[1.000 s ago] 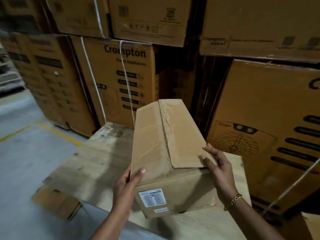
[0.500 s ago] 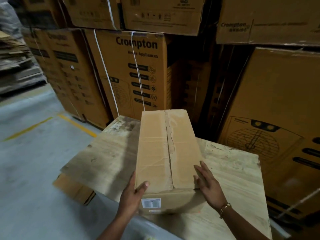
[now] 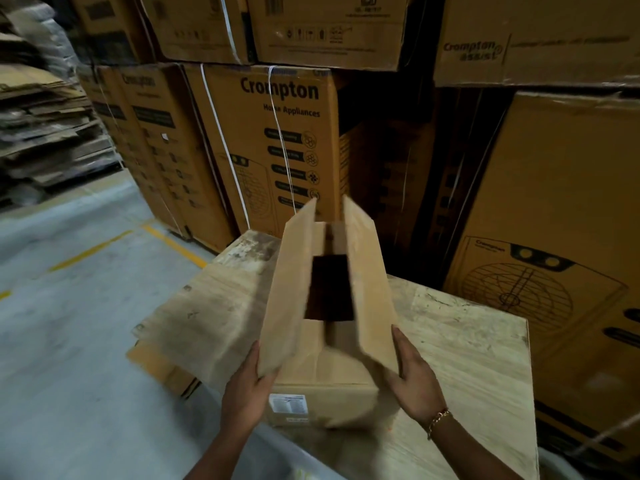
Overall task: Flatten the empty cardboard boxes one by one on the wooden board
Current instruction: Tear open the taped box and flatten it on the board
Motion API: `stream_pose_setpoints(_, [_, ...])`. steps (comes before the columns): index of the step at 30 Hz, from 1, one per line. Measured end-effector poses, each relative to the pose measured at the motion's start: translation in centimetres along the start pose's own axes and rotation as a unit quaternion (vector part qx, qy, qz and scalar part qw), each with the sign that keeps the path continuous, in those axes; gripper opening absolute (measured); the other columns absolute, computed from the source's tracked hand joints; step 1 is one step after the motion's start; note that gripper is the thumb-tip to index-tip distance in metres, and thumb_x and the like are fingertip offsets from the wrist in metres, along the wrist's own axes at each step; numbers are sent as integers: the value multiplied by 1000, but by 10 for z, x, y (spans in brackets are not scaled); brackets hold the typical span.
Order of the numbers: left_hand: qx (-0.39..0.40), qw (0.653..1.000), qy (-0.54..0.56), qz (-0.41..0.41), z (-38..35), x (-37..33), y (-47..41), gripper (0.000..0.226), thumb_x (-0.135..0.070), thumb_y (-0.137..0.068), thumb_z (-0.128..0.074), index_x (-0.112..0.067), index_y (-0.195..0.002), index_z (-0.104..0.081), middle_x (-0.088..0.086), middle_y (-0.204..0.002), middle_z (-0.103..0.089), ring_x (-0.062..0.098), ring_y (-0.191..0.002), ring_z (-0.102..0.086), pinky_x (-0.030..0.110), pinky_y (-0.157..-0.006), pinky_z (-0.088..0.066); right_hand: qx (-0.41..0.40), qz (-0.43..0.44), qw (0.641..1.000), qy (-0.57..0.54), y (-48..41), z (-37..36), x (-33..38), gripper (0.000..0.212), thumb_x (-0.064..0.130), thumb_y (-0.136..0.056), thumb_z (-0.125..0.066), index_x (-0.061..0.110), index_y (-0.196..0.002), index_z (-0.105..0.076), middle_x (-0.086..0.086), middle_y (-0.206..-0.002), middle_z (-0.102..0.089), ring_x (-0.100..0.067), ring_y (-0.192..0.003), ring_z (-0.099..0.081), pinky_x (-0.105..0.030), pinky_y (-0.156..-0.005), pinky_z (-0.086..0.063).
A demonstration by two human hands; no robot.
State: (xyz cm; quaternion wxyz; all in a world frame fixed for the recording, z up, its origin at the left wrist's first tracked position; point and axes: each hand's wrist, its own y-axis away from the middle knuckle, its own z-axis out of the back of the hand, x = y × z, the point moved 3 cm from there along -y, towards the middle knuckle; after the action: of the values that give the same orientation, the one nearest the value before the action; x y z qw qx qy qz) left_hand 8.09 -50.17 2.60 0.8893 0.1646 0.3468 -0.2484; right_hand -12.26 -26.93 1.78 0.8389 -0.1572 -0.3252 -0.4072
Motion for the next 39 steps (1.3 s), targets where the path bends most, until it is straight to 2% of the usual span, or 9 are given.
stream_pose_setpoints(4, [-98, 976, 181, 66, 20, 5, 9, 83, -87, -71, -44, -11, -90, -71, 6, -80, -73, 27, -81, -69, 39, -75, -54, -77, -83, 974, -196, 10, 23, -20, 80, 85, -72, -53, 16, -110, -68, -2, -80, -75, -19, -73, -72, -40, -70, -60])
stream_pose_setpoints(8, [-196, 949, 237, 68, 46, 15, 9, 67, -72, -75, -64, -11, -102, -67, 12, -84, -71, 30, -73, -71, 37, -65, -58, -103, -99, 941, -307, 19, 55, -26, 86, 82, -66, -63, 29, -132, -52, 12, -104, -72, -9, -87, -70, -44, -73, -62])
stream_pose_setpoints(14, [-324, 945, -32, 30, 76, 35, -5, 85, -35, -79, -79, -17, -149, -32, 17, -145, -45, 39, -132, -42, 59, -100, -38, -214, -82, 963, -139, 13, 96, -50, 90, 35, -85, -74, 37, -154, -15, 6, -145, -40, -18, -116, -51, -45, -87, -54])
stream_pose_setpoints(17, [-263, 920, -274, -95, 66, 38, -23, 52, -38, -87, -49, -14, -133, -57, 15, -145, -50, 38, -141, -34, 56, -109, -25, -150, -72, 978, 126, -3, 99, -66, 82, 37, -83, -73, 27, -152, -30, 2, -158, -26, -28, -137, -36, -55, -99, -47])
stream_pose_setpoints(21, [-52, 967, -228, -97, 38, 33, -47, 55, -33, -93, -34, -6, -134, -58, 19, -144, -52, 40, -131, -50, 59, -104, -40, 9, -110, 942, 317, -12, 77, -64, 69, 60, -91, -34, 29, -151, -34, 9, -163, -22, -21, -151, -11, -50, -118, -19])
stream_pose_setpoints(24, [92, 993, -41, 62, 7, 34, -60, 80, -76, -87, -42, -27, -150, -40, 2, -155, -41, 25, -140, -41, 43, -115, -32, 52, -197, 971, 123, -14, 51, -41, 111, 93, -69, -4, 25, -149, -38, 5, -160, -29, -24, -142, -37, -41, -109, -35])
stream_pose_setpoints(28, [136, 970, 156, 124, -13, 31, -66, 73, -82, -76, -52, -41, -136, -52, -4, -139, -58, 23, -124, -54, 41, -109, -39, 133, -319, 891, -294, -23, -1, 0, 80, 85, -75, -42, 34, -137, -50, 10, -130, -60, -11, -109, -60, -30, -92, -45])
stream_pose_setpoints(34, [162, 979, 97, 77, -6, 32, -87, 56, -71, -88, -47, -46, -138, -42, -5, -147, -44, 22, -131, -49, 41, -111, -34, 43, -253, 960, -113, -58, -1, 8, 91, 83, -76, -38, 38, -153, -22, -1, -138, -53, -22, -106, -60, -34, -82, -49])
stream_pose_setpoints(39, [175, 980, 56, 76, -7, 26, -91, 103, -93, -67, -24, -32, -151, -32, -3, -155, -33, 24, -139, -41, 39, -112, -29, 54, -122, 988, 80, -93, -1, 11, 76, 80, -85, -28, 47, -153, -18, 12, -165, -4, -26, -147, -27, -52, -110, -39])
